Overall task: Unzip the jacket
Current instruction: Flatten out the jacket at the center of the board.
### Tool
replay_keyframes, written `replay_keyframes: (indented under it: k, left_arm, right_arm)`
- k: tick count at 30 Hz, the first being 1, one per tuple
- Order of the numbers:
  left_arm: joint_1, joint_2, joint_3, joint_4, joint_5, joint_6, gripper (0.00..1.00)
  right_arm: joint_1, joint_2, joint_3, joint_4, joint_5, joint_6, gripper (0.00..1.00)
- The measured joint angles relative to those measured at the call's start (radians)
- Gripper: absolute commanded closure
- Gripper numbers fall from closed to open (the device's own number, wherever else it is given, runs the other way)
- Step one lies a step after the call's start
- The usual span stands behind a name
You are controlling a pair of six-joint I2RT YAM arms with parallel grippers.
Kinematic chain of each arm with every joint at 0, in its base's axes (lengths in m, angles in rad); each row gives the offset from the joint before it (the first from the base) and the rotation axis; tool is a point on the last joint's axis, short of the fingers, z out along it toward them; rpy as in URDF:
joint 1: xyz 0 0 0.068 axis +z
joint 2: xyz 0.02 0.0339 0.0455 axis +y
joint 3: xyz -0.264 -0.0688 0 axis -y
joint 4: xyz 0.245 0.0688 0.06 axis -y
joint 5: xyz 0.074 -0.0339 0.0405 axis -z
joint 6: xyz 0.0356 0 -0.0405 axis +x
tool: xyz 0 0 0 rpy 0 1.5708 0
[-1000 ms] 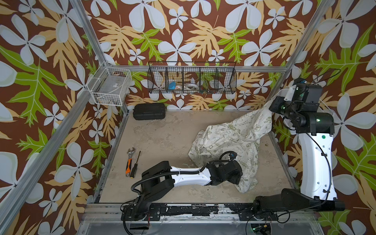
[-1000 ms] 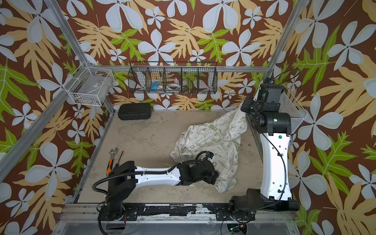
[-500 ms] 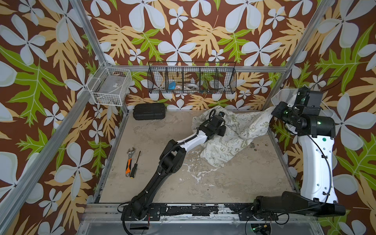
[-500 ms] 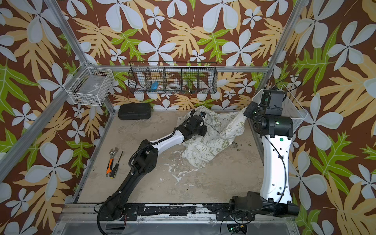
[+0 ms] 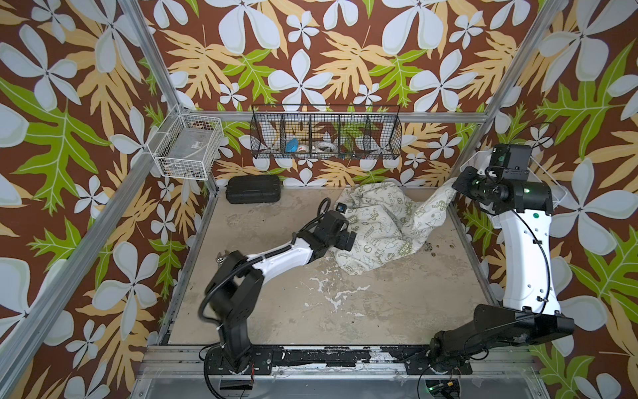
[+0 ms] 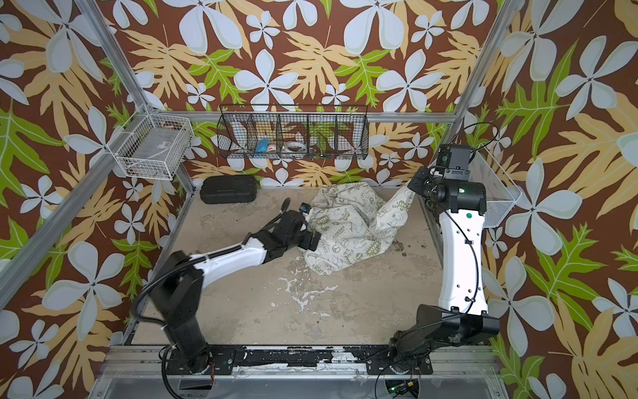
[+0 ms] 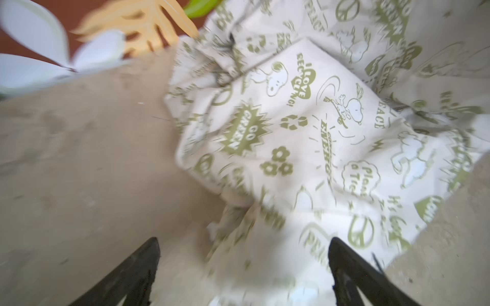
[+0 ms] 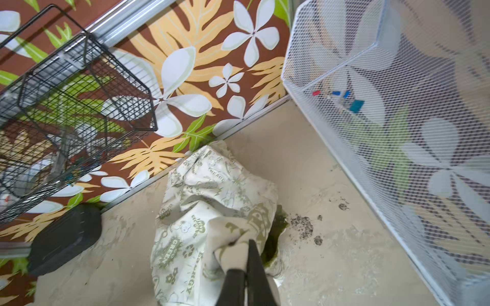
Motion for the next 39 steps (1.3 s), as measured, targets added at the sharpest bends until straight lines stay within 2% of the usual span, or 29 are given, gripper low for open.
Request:
replay_keyframes:
  k: [1, 3, 6, 9, 15, 19, 23, 28, 33, 36, 39]
  left_arm:
    - [-0.024, -0.096, -0.111, 0.064, -0.009, 0.012, 0.0]
    - [-0.078, -0.175, -0.233, 0.122, -0.009, 0.035, 0.0]
    - [-0.165, -0.166, -0.321, 0.147, 0.004, 0.058, 0.0]
    - [-0.193, -0.059, -0.302, 0.174, -0.004, 0.074, 0.03]
    - [-0.217, 0.158, -0.193, 0.346, -0.166, 0.035, 0.05]
    - [-0.245, 0.246, -0.15, 0.434, -0.218, 0.019, 0.05]
    - [-0.269, 0.263, -0.171, 0.478, -0.217, 0.019, 0.05]
    - [-0.274, 0.215, -0.256, 0.494, -0.218, 0.019, 0.04]
    - [-0.276, 0.274, -0.219, 0.482, -0.236, 0.02, 0.05]
    - [-0.276, 0.332, -0.172, 0.462, -0.26, 0.019, 0.11]
    - [-0.273, 0.373, -0.123, 0.43, -0.307, -0.003, 0.31]
  right_arm:
    - [0.0, 0.005, 0.01, 0.003, -0.023, 0.007, 1.0]
    - [0.0, 0.011, 0.032, 0.008, -0.053, 0.009, 1.0]
    - [0.0, 0.018, 0.066, 0.016, -0.1, 0.031, 1.0]
    - [-0.003, 0.018, 0.089, 0.016, -0.13, 0.04, 1.0]
    - [-0.056, 0.0, 0.155, 0.016, -0.192, 0.101, 1.0]
    - [-0.111, 0.007, 0.196, 0.031, -0.267, 0.171, 1.0]
    - [-0.144, 0.036, 0.232, 0.048, -0.321, 0.213, 1.0]
    - [-0.166, 0.067, 0.245, 0.056, -0.369, 0.243, 1.0]
    - [-0.166, 0.075, 0.247, 0.064, -0.402, 0.256, 1.0]
    - [-0.176, 0.075, 0.248, 0.068, -0.406, 0.263, 1.0]
    - [-0.186, 0.076, 0.256, 0.072, -0.408, 0.263, 1.0]
